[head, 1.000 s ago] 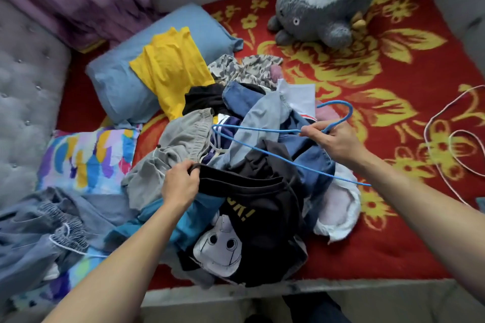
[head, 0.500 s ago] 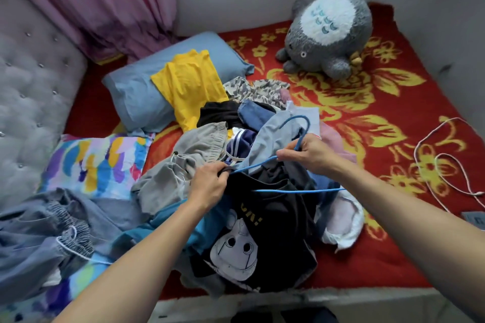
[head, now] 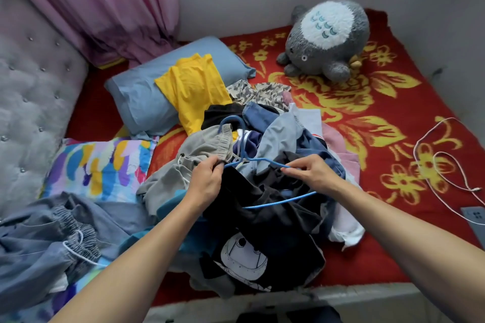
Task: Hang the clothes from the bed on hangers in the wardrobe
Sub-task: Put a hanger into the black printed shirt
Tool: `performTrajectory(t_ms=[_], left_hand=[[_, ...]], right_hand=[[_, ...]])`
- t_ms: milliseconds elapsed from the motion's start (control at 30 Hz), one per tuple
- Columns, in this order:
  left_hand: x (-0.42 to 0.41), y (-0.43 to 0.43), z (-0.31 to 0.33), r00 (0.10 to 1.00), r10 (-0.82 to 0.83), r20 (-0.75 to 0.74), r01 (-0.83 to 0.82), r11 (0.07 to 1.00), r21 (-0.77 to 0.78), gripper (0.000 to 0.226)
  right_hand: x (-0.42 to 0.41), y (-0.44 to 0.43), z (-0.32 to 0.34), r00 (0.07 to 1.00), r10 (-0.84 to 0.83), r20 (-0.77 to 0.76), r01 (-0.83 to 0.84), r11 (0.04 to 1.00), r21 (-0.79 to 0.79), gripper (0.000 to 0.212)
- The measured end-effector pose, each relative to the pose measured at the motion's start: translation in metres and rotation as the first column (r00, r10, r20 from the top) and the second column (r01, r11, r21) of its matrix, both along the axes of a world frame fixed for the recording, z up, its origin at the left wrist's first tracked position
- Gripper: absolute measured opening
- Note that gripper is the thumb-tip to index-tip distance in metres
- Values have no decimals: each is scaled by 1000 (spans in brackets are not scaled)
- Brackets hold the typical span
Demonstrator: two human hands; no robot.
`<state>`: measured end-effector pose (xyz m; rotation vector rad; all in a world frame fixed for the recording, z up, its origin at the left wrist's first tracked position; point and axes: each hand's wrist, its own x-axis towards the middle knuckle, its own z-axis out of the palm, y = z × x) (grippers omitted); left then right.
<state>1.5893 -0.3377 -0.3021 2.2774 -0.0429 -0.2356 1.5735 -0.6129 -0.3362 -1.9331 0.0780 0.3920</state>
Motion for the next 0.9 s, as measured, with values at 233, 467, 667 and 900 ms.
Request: performTrajectory(t_ms=[233,467,667,900], left_hand=[[-4,-3,27,986,-111,-123,92,985,-149,18],[-37,-6,31,961,-261,90,257,965,51,44],[-54,-1,53,920,-359,158,339,931,137,31],[-52,17,67,958,-273,86,253,949,189,29]], right_hand=[[-3,19,-1,982,108,-156,-91,989,115,14],[33,33,-18,863,312,-398,-402,901,-165,63],[47,82,-27,705,558,-437,-706,605,-368,51],[30,64,-36,766,512,-388,-630,479,-612,7]])
